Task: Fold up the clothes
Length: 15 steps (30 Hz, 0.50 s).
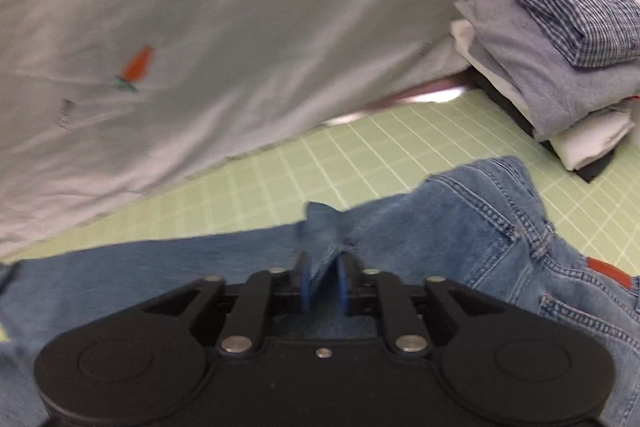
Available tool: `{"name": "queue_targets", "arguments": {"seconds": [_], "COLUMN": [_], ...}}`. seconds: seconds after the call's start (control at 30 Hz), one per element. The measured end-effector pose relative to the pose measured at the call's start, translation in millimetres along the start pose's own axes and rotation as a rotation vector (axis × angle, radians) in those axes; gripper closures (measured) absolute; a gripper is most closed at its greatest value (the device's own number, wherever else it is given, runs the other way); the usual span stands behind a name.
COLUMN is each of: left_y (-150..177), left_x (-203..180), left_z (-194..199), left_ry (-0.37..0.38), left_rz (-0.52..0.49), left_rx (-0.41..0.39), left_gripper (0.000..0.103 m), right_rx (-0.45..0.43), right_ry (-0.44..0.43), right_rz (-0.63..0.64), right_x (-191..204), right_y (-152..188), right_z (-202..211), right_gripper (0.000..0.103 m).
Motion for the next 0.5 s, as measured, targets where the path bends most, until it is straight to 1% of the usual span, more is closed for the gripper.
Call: {"name": "queue_targets", "arguments": {"seconds": [0.03,0.07,0.1,0.13,0.23,0.3,0.33,0.4,0.5], "left_y": [10.5,20.9,31.4,41.9,75.7,97.9,105.5,112.9,115.9], "left_x": [6.7,13.5,20.2,26.9,46.2,54.4,56.6,56.0,50.2], "left_z": [-3.0,-5.9,-8.7,-11.5,-18.4,-19.2,-19.3,-19.3,-22.1], "left_ry": [-0.016,-0.032,-0.049,-0.065,-0.109,-0.109,-0.103,-0.081,-0.070], "left_rz": [0.005,0.011,0.016,0.021,0.051,0.102,0.123,0.155,0.172], "left_rx": [0.022,0.044,0.066,0.088,0.163,0.206,0.214,0.207,0.206], "left_gripper": [0.025,0.024,0.024,0.024,0.024,0.024,0.024,0.024,0.025], "right_rx": [-0.001,0.008,0.017,0.028,0.095,0.121,0.133,0.148,0.151], "right_ry": [0.018,0.024,0.029,0.035,0.057,0.055,0.052,0.045,0.038], "right_rz": [0.008,0.019,0.030,0.041,0.054,0.068,0.076,0.093,0.101], "right_x": [-0.8,-1.4,-2.1,-2.9,-7.7,-8.6,-8.9,-7.5,-5.7], "right_y": [2.4,8.0,13.7,19.9,44.9,56.6,61.6,69.3,72.1], "right_z": [-3.0,-4.2,-5.3,-6.3,-4.9,-3.3,-2.3,-0.3,3.1], "right_gripper": [0.062,0.055,0.052,0.047,0.044,0.040,0.039,0.038,0.037]}}
Point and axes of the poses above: each gripper's, at about its wrist camera, not at the fingertips, and z roughly against the way its jaws point, x to its left, y to its underside, the point moved 9 cm from there along -z, roughly the way its jaws point, and after that the axes turned 7 degrees about -z, right-handed, at the moved point
